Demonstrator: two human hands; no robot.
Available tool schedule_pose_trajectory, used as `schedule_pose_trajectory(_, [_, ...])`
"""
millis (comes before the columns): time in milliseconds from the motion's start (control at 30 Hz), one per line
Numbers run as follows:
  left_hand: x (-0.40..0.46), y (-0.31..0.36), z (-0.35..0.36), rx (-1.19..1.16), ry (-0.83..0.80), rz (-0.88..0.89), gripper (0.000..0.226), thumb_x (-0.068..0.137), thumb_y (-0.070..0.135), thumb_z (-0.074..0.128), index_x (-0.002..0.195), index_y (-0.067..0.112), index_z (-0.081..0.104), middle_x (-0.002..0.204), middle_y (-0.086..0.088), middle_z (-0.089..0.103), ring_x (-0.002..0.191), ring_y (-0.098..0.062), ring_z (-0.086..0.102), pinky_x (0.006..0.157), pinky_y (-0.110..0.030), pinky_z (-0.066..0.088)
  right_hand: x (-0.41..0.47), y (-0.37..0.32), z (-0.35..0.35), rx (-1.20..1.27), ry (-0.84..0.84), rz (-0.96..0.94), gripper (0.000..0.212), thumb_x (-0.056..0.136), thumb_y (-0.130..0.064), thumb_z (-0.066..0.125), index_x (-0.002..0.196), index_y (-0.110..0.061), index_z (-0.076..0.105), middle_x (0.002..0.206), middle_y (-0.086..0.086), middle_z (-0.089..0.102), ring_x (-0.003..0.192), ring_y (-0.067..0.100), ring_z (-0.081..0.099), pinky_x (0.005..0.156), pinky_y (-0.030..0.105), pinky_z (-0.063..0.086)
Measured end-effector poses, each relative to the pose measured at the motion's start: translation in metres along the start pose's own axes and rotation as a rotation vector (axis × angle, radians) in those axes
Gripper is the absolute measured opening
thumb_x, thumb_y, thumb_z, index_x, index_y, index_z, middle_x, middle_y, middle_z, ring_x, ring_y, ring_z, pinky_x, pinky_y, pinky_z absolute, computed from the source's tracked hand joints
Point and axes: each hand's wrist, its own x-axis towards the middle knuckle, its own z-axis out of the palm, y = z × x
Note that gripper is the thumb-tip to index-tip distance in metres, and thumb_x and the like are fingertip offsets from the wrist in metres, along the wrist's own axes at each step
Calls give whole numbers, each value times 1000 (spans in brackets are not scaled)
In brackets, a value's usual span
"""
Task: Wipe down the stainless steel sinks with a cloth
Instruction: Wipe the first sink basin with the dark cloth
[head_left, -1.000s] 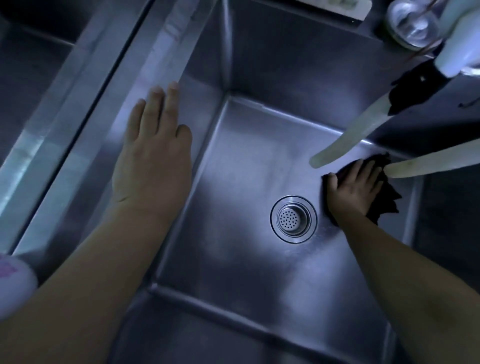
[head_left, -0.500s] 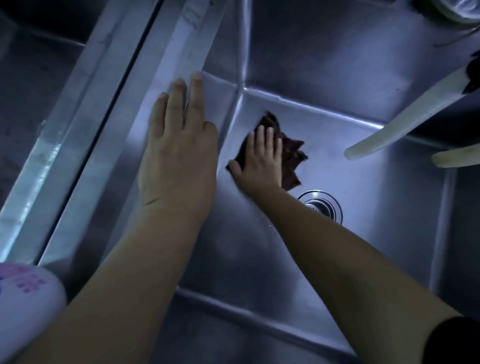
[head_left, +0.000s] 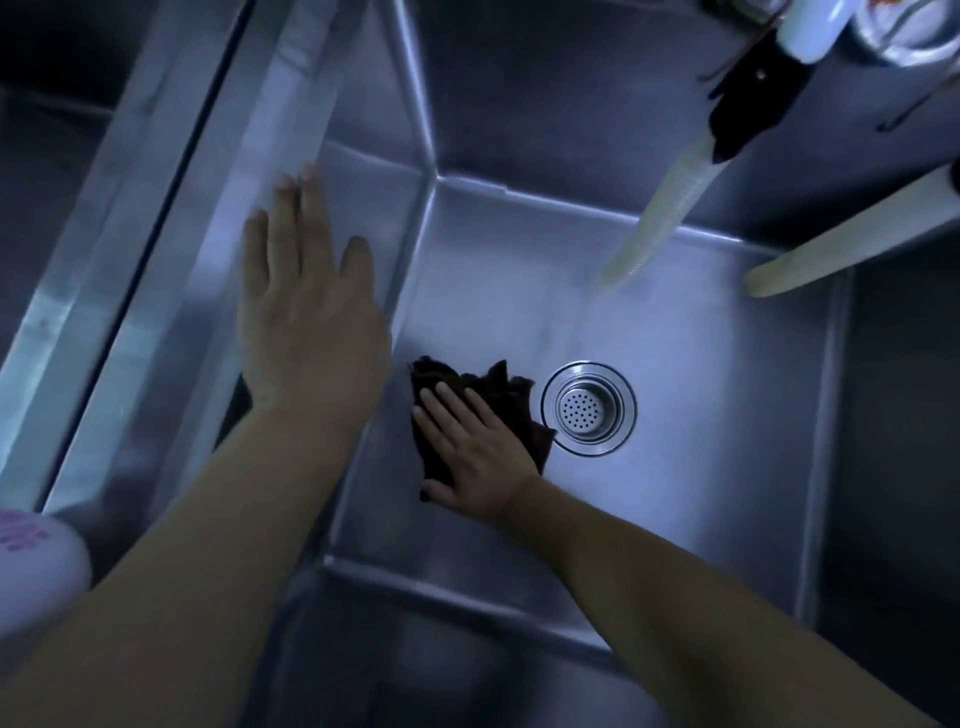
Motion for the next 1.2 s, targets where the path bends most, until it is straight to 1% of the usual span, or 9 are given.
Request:
schedule_pose_trajectory(100, [-7,36,13,32,-89,128,55,91,24,39,144,11,29,158,-16,-1,145,-32,-9,114,-51,-9,20,17,-10,7,10,72,84,86,-62,32,152,-13,15,159,10,9,147,27,-2,119,45,-3])
schedule_pose_trajectory(233, [-21,70,40,47,-250,255,60,95,24,35,150,16,13,159,-10,-9,144,-29,-17,115,-47,-11,40,61,-26,-2,57,246,83,82,-58,7,152,-13,13,159,10,10,147,28,-1,118,44,-3])
schedule_pose_trajectory(300, [-30,75,51,25,-292,264,59,96,23,36,150,16,13,159,-9,-9,144,-28,-18,116,-47,-10,40,92,-32,24,88,348,85,82,-61,8,151,-13,13,159,10,9,147,28,1,117,43,-3])
schedule_pose_trajectory(367, [-38,73,58,-10,-337,267,58,96,23,37,149,15,16,159,-9,-6,144,-27,-16,118,-46,-6,29,124,-34,55,133,451,83,84,-63,20,151,-13,16,159,10,11,147,28,6,118,43,1])
schedule_pose_trajectory(500, [-49,61,68,-60,-414,238,58,93,24,42,147,14,21,159,-8,-2,145,-26,-12,119,-43,-2,-31,171,-30,51,196,581,76,90,-53,36,151,-11,19,158,13,14,147,26,5,119,39,-2])
schedule_pose_trajectory(733, [-57,51,76,-131,-456,166,56,93,22,44,146,17,25,159,-5,3,146,-22,-6,117,-40,3,-140,132,-9,91,178,709,78,88,-50,32,147,0,24,154,22,19,145,37,11,118,46,7])
schedule_pose_trajectory(833, [-58,51,79,-146,-463,172,58,92,23,46,146,16,26,159,-6,6,146,-23,-3,118,-41,5,-161,90,4,83,152,668,81,86,-52,37,143,5,30,152,26,22,143,41,15,115,52,11])
schedule_pose_trajectory(933, [-56,51,81,-169,-447,153,59,90,24,49,145,16,29,159,-6,11,146,-22,-1,117,-40,7,-166,51,18,35,112,495,84,84,-56,41,141,7,34,149,28,28,141,41,19,112,56,17])
schedule_pose_trajectory(1200, [-44,52,87,-226,-453,59,57,94,21,44,147,17,22,159,-4,7,146,-21,0,117,-37,8,-84,7,18,9,29,97,86,85,-61,41,147,-4,27,155,16,23,145,32,10,118,50,12])
